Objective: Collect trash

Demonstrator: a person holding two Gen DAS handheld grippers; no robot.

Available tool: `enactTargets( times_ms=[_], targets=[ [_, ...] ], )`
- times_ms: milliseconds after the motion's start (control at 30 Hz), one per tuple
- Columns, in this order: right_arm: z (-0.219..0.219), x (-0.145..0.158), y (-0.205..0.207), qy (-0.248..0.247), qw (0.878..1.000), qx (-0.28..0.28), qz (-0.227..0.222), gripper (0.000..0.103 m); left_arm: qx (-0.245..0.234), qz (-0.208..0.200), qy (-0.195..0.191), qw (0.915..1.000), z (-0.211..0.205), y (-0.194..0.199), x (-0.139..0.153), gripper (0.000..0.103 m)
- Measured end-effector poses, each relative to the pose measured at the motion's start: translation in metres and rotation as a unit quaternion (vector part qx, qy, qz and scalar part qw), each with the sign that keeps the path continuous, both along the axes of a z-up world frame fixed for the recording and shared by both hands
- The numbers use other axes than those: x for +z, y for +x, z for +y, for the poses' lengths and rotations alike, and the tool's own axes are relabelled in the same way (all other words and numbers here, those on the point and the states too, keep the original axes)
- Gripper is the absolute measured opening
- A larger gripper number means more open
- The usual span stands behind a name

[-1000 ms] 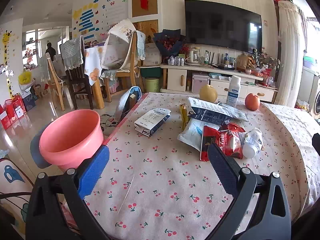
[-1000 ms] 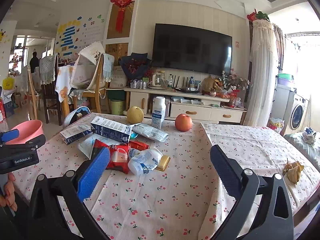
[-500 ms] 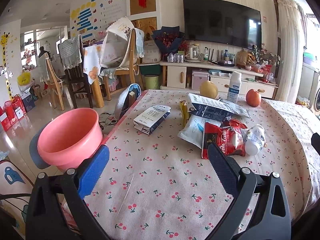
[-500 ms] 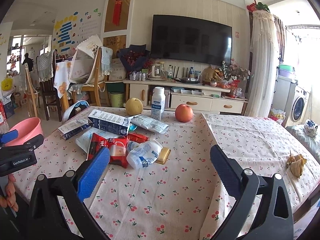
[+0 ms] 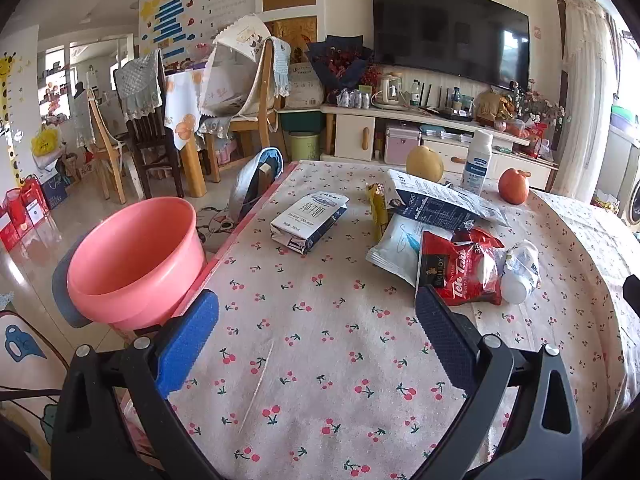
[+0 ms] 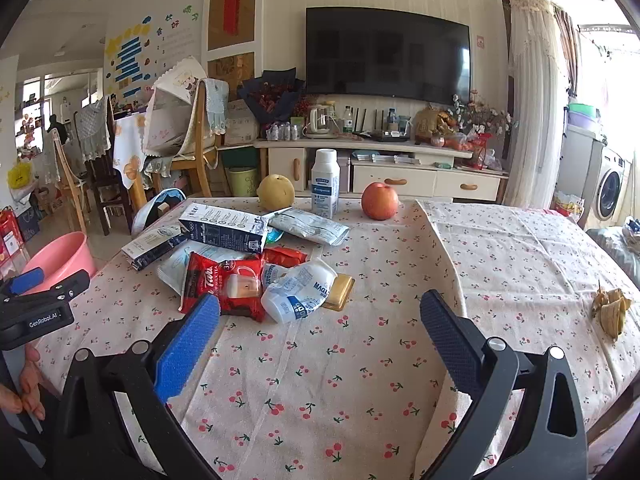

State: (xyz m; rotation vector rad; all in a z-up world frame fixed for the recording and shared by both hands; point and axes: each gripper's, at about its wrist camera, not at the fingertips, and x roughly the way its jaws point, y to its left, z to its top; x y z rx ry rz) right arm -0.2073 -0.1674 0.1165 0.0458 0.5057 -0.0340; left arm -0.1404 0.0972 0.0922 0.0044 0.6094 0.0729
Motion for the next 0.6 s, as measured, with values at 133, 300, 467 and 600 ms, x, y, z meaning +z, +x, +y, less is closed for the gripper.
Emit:
enactTargets(
  times_ms=[133,300,467,600],
  targets=[
    [-0.002,-0.002,0.005,0.006,1.000,0.003,0.009,0.099,0.006,0.011,0.002,0.9999,0.009,0.007,-0.003,0.099],
    [-0.008,-0.004,0.011,0.021,0.999,0.012,0.020,0.099,0.016,0.005,0.018,0.9997,0.020,0.014,-0.001,0.099],
    [-0.013,-0.009,0.020,0.030,0.999,0.023,0.034,0.099,0.022,0.000,0.013,0.9997,0.036,0.027,0.003,0.099],
    [-0.018,-0.012,0.030,0.042,0.997,0.035,0.045,0.099,0.018,0.010,-0.011,0.9997,0.046,0.045,0.001,0.099]
  ],
)
